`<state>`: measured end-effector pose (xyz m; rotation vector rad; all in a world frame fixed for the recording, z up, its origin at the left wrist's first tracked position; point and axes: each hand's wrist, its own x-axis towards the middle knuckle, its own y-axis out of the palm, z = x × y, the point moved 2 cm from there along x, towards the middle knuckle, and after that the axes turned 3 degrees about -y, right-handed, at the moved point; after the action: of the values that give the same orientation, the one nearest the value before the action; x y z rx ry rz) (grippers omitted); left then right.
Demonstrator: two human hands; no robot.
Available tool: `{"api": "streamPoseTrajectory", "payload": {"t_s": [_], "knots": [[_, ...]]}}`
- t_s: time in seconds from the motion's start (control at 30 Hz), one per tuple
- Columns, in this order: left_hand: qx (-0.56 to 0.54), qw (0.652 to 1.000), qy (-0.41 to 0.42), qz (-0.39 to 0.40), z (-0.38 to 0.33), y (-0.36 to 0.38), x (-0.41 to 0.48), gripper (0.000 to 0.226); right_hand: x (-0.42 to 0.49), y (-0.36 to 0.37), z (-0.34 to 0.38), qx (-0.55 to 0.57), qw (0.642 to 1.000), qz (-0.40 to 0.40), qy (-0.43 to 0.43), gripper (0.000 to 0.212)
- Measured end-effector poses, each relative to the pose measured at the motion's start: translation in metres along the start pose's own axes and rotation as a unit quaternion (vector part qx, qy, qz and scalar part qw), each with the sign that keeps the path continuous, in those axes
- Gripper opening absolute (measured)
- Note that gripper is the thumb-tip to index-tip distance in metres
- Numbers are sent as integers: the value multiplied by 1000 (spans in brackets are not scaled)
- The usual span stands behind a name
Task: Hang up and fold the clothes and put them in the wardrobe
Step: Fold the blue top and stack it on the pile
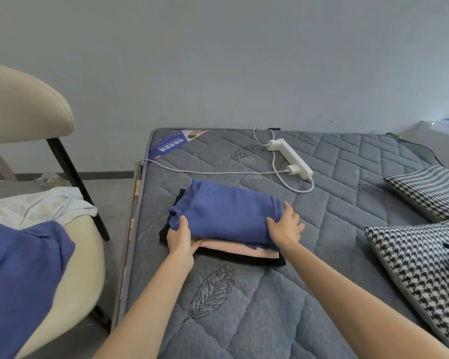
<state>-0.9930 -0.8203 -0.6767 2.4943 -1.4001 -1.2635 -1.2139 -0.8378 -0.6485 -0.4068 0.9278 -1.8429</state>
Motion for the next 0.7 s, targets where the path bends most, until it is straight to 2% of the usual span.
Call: {"api": "streamPoseTrajectory", "payload": {"t_s": [0.1, 0.17, 0.23, 0.37, 0.43, 0.57, 0.7], "knots": [[105, 990, 76, -47, -5, -6, 10, 36, -20, 9, 16, -70, 981, -81, -163, 58], [144, 983, 98, -62, -8, -10, 16, 30, -28, 20, 29, -129, 954, -63, -262, 54], [162, 978, 111, -72, -10, -14, 21, 25, -32, 32, 35, -188, 933, -6, -306, 52], [182, 975, 101, -72, -13, -22, 26, 29, -37, 55, 17, -239, 924, 152, -258, 50], [189, 976, 82, -66, -12, -26, 29, 33, -39, 59, 8, -255, 915, 196, -244, 50], [190, 980, 59, -28, -10, -34, 23, 34, -39, 52, 18, -233, 924, 212, -218, 50], [233, 971, 47, 24, -21, -43, 7, 35, -50, 36, 41, -178, 940, 152, -248, 49]]}}
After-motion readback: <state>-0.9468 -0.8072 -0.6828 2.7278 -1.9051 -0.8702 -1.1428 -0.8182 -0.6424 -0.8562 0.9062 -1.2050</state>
